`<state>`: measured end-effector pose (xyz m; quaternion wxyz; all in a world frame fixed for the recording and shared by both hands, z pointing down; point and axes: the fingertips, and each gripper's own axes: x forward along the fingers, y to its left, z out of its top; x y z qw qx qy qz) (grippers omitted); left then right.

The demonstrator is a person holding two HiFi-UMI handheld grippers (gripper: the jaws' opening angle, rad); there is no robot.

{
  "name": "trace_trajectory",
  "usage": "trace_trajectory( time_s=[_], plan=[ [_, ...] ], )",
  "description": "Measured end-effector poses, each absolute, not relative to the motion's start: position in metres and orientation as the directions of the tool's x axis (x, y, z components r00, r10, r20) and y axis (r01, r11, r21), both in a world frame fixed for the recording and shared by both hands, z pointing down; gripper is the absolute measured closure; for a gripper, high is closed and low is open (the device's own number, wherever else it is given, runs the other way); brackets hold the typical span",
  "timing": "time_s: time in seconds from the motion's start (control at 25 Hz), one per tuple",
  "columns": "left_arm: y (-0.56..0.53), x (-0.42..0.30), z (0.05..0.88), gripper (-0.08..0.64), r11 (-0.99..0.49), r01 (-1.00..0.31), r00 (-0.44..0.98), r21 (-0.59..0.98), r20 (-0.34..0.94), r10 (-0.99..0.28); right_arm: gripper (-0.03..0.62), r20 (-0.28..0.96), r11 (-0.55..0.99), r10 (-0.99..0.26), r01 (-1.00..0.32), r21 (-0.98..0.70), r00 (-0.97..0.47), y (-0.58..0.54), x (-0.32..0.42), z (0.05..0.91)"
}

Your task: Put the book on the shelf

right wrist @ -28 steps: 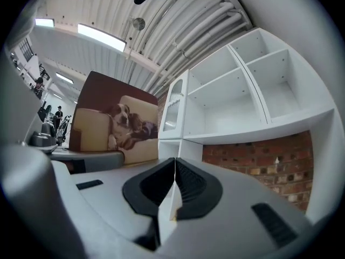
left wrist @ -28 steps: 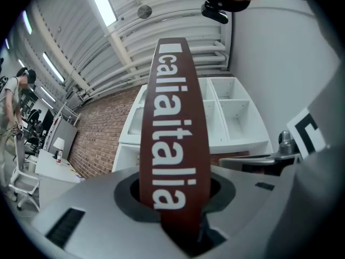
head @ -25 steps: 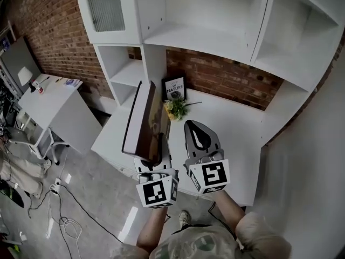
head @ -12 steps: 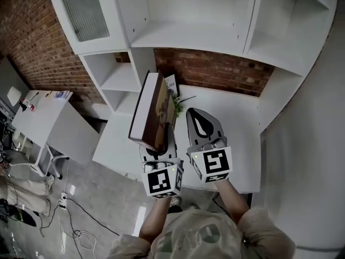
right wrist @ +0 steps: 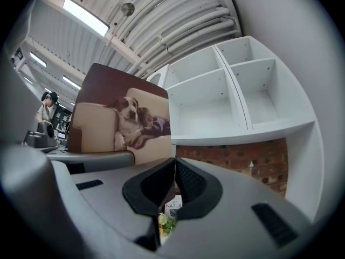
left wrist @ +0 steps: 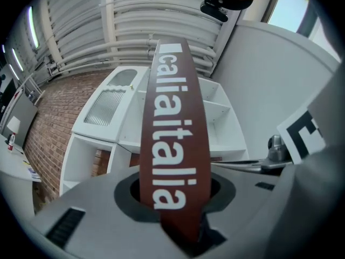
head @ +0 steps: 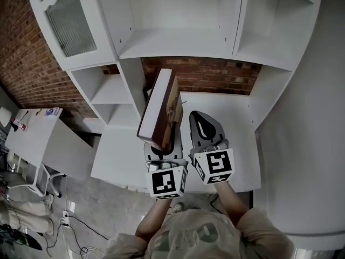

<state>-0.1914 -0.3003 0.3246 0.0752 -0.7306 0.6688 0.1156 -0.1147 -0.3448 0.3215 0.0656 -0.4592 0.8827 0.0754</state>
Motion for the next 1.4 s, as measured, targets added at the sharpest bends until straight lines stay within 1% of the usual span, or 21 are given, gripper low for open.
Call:
trace_trajectory(
  time_s=[0.28, 0.4, 0.52, 0.68, 0.76, 0.88, 1.12, 1.4],
  plan=[
    [-0.305, -0.187, 0.320, 0.407, -0.118, -0.991, 0.098, 0.054, -0.291, -0.952, 0.577, -0.187, 0.537, -0.821, -0.841, 0.066, -0.539, -0.350, -0.102, 0.320],
    [-0.310, -0.185, 0.309, 0.407, -0.139, -0.988, 0.114, 0.060, -0.315, -0.942, 0.577, -0.179, 0.503, -0.840, -0.859, 0.096, -0.512, -0.353, -0.093, 0.323],
    [-0.322, -0.183, 0.286, 0.407, -0.141, -0.990, 0.128, 0.011, -0.351, -0.927, 0.577, -0.193, 0.483, -0.842, -0.864, 0.146, -0.503, -0.353, -0.092, 0.317],
    [-0.340, -0.184, 0.242, 0.407, -0.140, -0.989, 0.147, -0.045, -0.392, -0.908, 0.577, -0.209, 0.524, -0.818, -0.844, 0.115, -0.536, -0.353, -0.093, 0.301],
    [-0.350, -0.180, 0.216, 0.407, -0.157, -0.984, 0.179, -0.086, -0.405, -0.897, 0.577, -0.212, 0.517, -0.822, -0.849, 0.111, -0.529, -0.354, -0.085, 0.296],
    [-0.369, -0.179, 0.176, 0.407, -0.190, -0.977, 0.211, -0.092, -0.418, -0.884, 0.577, -0.213, 0.510, -0.828, -0.855, 0.096, -0.518, -0.353, -0.073, 0.292],
    [-0.419, -0.190, 0.119, 0.407, -0.182, -0.982, 0.185, -0.043, -0.367, -0.912, 0.577, -0.199, 0.507, -0.842, -0.862, 0.023, -0.501, -0.349, -0.057, 0.293],
    [-0.478, -0.192, 0.095, 0.405, -0.095, -0.990, 0.122, -0.106, -0.281, -0.952, 0.577, -0.134, 0.470, -0.876, -0.882, -0.028, -0.463, -0.345, -0.039, 0.308]
  ],
)
